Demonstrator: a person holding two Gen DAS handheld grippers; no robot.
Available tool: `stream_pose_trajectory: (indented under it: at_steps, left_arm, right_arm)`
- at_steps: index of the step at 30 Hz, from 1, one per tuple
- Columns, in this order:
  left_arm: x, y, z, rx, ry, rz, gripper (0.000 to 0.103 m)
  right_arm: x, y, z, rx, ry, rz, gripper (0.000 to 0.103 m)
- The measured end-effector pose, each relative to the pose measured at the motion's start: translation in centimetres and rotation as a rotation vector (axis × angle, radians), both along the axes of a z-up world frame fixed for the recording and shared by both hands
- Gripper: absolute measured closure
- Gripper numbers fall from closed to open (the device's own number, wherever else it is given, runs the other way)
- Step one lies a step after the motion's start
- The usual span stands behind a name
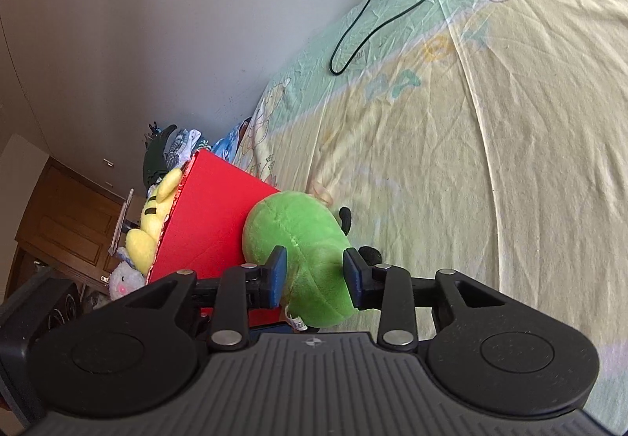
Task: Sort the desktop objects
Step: 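Close the right gripper on the green plush and lift it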
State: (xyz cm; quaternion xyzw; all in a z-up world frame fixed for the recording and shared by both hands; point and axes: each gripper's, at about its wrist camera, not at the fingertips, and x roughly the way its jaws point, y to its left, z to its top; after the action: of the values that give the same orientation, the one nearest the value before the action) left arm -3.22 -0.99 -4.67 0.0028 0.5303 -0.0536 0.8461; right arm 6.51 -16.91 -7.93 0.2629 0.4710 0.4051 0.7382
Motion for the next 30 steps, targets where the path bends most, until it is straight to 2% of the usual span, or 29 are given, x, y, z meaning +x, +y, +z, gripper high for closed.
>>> stream_pose_trajectory:
  at_steps: [6, 10, 17, 22, 26, 30]
  left_arm:
    - [1.3, 0.4, -0.2, 0.001, 0.004, 0.024, 0.007]
    - [1.7, 0.3, -0.1, 0.001, 0.004, 0.02, 0.007]
    - [0.9, -1.4, 1.1, 0.025, -0.036, -0.061, 0.007]
    - [-0.3, -2.0, 2.2, -0.012, -0.052, -0.112, 0.007]
    - [-1.4, -2.8, 2.4, -0.024, -0.045, -0.179, 0.007]
    - [-2.4, -3.1, 2.6, -0.073, -0.043, -0.215, 0.007]
  right_arm:
    - [0.9, 0.6, -1.5, 0.021, 0.067, 0.025, 0.059]
    - [1.2, 0.6, -2.0, 0.042, 0.097, 0.045, 0.06]
    - [1.0, -0.3, -2.1, 0.062, 0.142, 0.036, 0.064]
    - [-0.1, -2.0, -2.0, 0.085, 0.198, 0.004, 0.064]
    - [-1.9, -3.2, -1.4, 0.089, 0.214, -0.009, 0.064]
    - [-4.3, -4.1, -1.2, 0.074, 0.221, -0.025, 0.064]
